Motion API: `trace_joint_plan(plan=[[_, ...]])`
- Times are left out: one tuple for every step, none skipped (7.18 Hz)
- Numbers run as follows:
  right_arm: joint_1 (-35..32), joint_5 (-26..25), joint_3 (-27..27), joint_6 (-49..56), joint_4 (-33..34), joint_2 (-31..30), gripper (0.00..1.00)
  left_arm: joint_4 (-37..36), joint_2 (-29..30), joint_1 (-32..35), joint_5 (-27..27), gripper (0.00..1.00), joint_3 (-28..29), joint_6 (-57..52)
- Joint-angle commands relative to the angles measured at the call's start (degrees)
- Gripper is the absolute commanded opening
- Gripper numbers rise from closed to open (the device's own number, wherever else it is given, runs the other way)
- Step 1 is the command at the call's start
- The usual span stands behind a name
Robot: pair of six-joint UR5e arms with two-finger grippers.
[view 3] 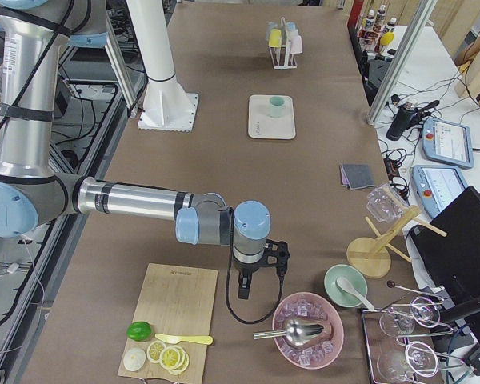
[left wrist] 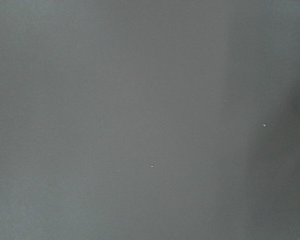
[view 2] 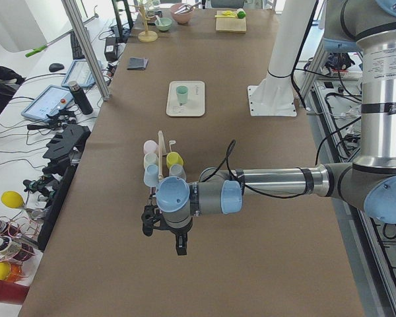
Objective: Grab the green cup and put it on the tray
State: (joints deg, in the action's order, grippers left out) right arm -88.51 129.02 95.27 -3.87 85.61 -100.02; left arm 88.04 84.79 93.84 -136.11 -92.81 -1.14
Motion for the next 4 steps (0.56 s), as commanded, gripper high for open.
trace_joint_plan(plan=[[0.00, 0.00, 0.00, 0.00, 0.00, 0.00, 1.00, -0.06, -0.15, 0.03, -0.03, 0.99, -0.53, 0.00], [0.00, 0.00, 0.00, 0.00, 0.00, 0.00, 1.00, -0.06, -0.24, 0.12, 0.06, 0.99, -0.01, 0.00], [0.00, 0.00, 0.00, 0.00, 0.00, 0.00, 1.00, -0.06, -1.20, 0.12, 0.06, 0.99, -0.18, 0.00], [0.00, 0.00, 0.00, 0.00, 0.00, 0.00, 1.00, -0.06, -1.29, 0.12, 0.06, 0.99, -0.27, 0.00]])
